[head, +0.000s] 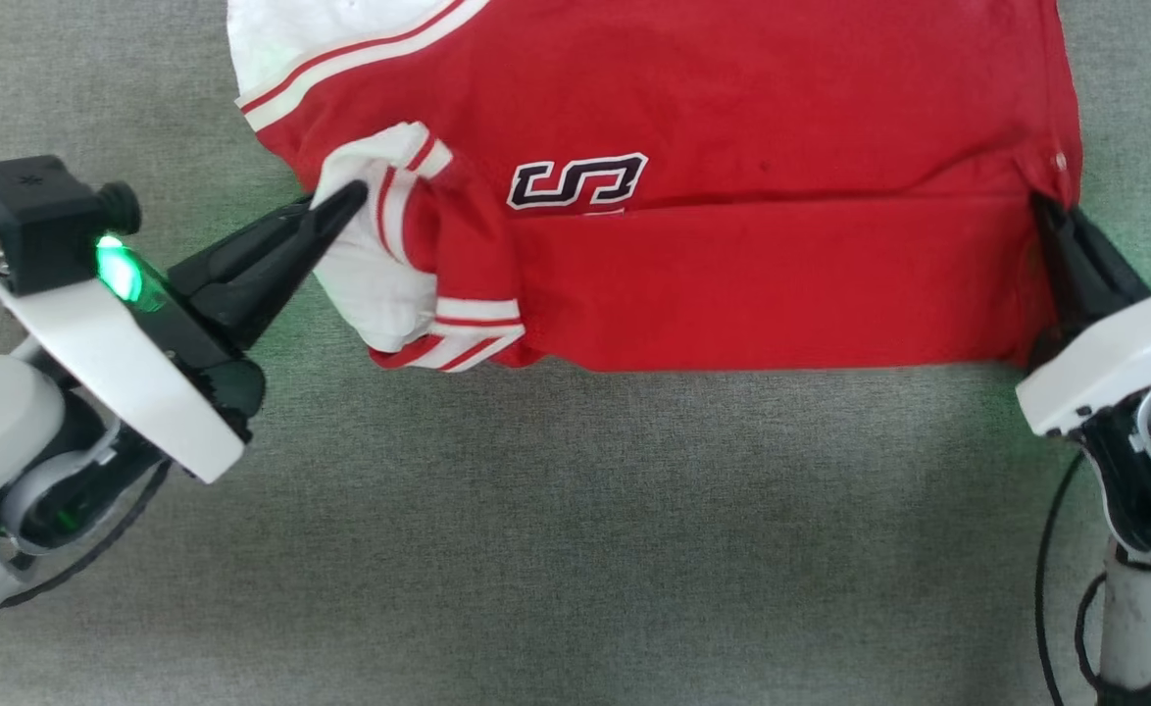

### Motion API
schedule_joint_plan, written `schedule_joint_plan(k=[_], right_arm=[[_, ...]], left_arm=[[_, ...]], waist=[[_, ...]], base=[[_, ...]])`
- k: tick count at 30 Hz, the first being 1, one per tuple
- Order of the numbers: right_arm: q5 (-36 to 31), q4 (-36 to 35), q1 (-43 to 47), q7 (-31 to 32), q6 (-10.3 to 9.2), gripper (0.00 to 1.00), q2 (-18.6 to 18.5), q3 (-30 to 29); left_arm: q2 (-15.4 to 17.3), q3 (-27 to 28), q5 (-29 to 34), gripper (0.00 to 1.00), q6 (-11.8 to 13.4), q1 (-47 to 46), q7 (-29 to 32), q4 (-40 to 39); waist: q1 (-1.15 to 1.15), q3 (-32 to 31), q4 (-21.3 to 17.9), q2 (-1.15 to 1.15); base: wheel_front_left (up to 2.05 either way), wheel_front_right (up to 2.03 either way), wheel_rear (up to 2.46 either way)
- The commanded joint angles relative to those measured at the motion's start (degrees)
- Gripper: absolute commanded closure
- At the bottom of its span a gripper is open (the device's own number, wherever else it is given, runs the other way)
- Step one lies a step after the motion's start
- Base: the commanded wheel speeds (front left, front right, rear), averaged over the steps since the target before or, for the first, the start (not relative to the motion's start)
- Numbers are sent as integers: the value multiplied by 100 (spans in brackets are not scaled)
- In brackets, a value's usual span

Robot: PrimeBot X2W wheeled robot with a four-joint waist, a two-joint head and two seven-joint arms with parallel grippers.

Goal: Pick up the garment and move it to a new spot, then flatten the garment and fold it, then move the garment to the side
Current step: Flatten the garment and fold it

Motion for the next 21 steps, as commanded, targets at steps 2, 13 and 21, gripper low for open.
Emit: schedule_joint_plan(k=[2, 13, 21], right_arm=[[8, 68, -103, -88, -7, 100, -7, 21], [-263, 784, -257, -215, -13, 100, -9, -18], [-464, 826, -322, -461, -9, 0, -4, 137]], left_arm=[[4, 99, -11, 100, 13, 90, -12, 49], [-134, -392, 27, 100, 13, 139, -12, 649], [-110, -353, -7, 0, 13, 98, -12, 630]], waist=[[0, 8, -11, 0], [0, 3, 19, 0], [0, -367, 72, 0]], base=[[0, 0, 0], [0, 0, 0], [0, 0, 0]])
